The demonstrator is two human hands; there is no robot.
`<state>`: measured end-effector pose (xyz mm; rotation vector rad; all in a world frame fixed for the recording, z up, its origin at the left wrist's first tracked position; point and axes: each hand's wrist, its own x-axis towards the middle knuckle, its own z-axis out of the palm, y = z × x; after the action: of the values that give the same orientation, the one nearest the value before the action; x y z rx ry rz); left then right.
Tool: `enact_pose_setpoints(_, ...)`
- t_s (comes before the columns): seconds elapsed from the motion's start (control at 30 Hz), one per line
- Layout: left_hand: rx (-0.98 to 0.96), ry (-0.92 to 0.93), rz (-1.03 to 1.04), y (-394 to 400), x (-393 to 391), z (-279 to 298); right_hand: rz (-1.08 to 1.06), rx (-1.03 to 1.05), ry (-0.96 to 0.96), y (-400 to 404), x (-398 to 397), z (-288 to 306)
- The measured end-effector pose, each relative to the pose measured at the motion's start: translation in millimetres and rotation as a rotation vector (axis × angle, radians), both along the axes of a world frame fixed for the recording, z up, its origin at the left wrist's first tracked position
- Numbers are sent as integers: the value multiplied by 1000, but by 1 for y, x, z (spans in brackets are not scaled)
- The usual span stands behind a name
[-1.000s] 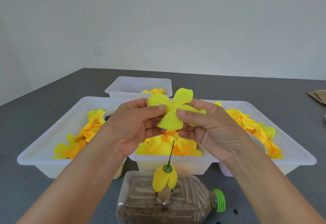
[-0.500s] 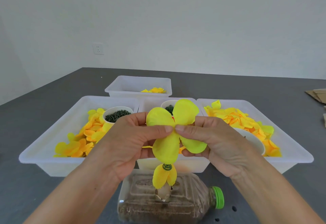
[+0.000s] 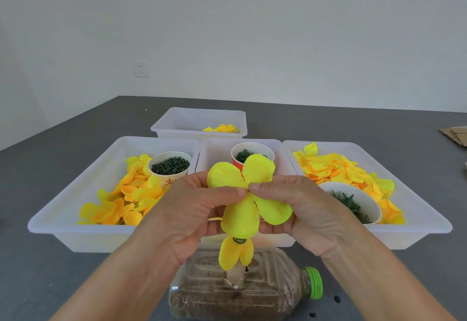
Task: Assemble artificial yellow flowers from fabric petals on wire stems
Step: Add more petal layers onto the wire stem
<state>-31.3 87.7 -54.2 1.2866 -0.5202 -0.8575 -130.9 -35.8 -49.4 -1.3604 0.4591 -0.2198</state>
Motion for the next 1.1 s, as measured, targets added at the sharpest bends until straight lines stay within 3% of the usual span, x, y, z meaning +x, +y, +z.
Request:
enact_pose_setpoints(0.67, -48, 71, 13, -4, -1, -9, -140, -146, -76, 2, 3, -6)
enact_pose_setpoints(1.1, -44, 133, -27, -4, -1, -12, -32, 86, 47, -3, 5, -7)
